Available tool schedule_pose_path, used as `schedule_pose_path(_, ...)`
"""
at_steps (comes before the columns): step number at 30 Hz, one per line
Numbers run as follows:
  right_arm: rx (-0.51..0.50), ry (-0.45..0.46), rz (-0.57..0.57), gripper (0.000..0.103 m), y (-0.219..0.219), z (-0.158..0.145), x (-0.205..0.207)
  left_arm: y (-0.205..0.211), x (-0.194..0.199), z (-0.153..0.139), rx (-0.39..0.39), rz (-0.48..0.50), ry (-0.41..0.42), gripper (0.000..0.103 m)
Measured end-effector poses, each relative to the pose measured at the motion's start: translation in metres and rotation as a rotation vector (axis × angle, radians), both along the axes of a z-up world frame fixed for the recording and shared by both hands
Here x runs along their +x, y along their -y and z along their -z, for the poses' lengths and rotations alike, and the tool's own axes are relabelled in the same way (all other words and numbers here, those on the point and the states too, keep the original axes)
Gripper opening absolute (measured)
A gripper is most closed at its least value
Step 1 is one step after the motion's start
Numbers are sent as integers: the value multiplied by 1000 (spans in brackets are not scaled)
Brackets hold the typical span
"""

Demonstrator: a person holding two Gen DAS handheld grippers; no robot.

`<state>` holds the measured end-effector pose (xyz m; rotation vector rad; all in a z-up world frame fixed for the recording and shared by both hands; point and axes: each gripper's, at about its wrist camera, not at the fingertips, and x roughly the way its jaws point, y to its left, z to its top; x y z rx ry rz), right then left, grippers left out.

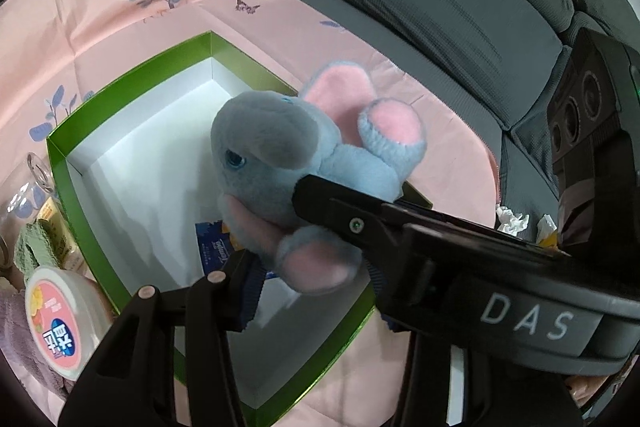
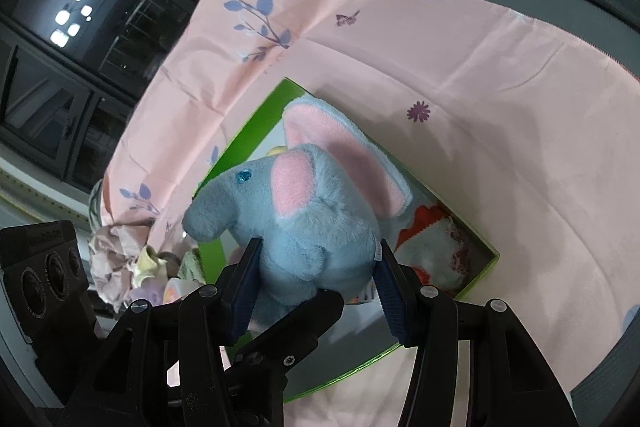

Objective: Organize soft objects
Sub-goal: 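Carry the plush elephant in the right gripper over the green box, then lower the elephant into the green box and open the right gripper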

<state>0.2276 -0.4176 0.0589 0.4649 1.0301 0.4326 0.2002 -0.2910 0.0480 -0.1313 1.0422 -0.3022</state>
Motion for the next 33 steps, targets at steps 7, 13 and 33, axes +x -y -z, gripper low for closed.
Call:
schedule_pose_path(7, -41, -33, -2, 56, -5, 9, 5, 0, 5, 10, 9, -11, -46, 45)
schedule_pose_path(13, -71, -58, -3, 56, -8, 14, 9, 0, 9, 18, 20, -22, -89, 45)
schedule_pose_path(33, -152, -53, 10, 56, -14, 17, 9, -3, 19, 29, 15, -59, -161, 44)
